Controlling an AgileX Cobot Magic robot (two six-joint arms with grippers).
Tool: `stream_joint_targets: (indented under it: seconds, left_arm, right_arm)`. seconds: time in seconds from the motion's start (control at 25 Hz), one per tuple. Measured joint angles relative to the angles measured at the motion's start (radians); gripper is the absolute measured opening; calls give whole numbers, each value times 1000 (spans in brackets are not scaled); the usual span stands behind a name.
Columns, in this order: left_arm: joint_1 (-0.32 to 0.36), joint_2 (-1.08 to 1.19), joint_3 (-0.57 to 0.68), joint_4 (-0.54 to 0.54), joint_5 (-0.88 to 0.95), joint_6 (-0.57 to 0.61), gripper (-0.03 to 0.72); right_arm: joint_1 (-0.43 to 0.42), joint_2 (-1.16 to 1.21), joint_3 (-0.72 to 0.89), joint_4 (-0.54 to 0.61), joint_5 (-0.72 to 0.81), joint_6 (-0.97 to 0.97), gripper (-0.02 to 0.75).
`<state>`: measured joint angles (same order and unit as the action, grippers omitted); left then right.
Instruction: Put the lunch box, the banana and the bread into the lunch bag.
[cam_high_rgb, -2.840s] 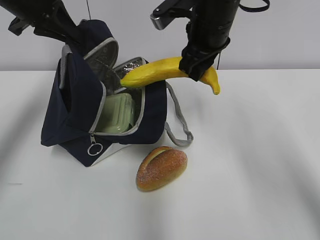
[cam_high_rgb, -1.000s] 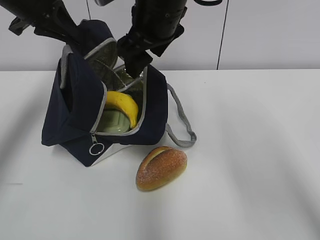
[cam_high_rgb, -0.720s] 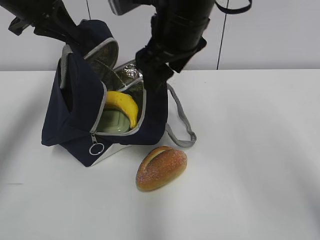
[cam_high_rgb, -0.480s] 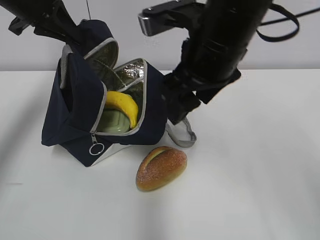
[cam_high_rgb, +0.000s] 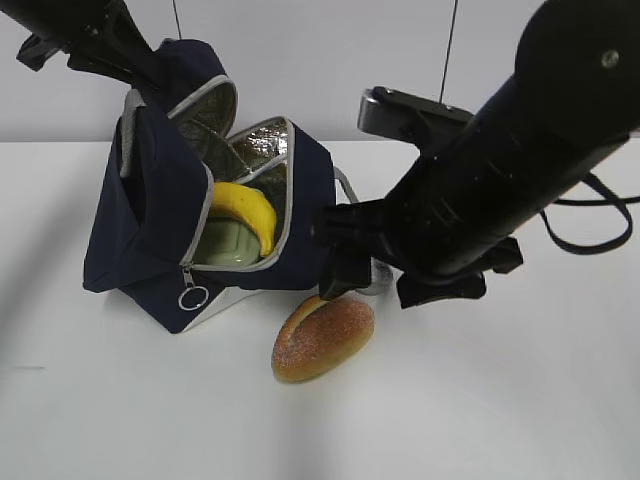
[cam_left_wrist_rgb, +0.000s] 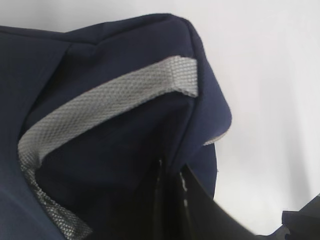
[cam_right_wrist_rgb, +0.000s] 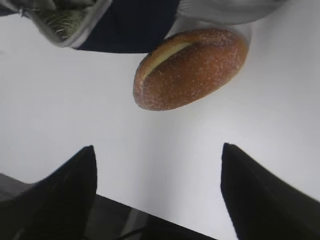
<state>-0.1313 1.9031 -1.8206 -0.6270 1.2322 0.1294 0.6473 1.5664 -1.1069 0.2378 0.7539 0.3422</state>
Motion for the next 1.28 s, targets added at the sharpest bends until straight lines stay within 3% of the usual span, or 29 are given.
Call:
stream_joint_targets:
  seconds: [0.36, 0.56, 0.84, 1.16, 1.28]
  left_arm:
    - [0, 0, 0, 0, 0, 0, -16]
    - [0, 0, 0, 0, 0, 0, -16]
    - [0, 0, 0, 0, 0, 4, -16]
    - [0, 0, 0, 0, 0, 13, -16]
    - [0, 0, 0, 0, 0, 14, -16]
  right_arm:
    - [0, 35, 151, 75, -270, 303, 594]
    - [0, 138, 153, 189, -377, 322, 594]
    - [0, 237, 153, 254, -503, 326, 591]
    - [0, 304, 153, 292, -593, 326, 549]
    - [0, 308, 153, 294, -608, 326, 476]
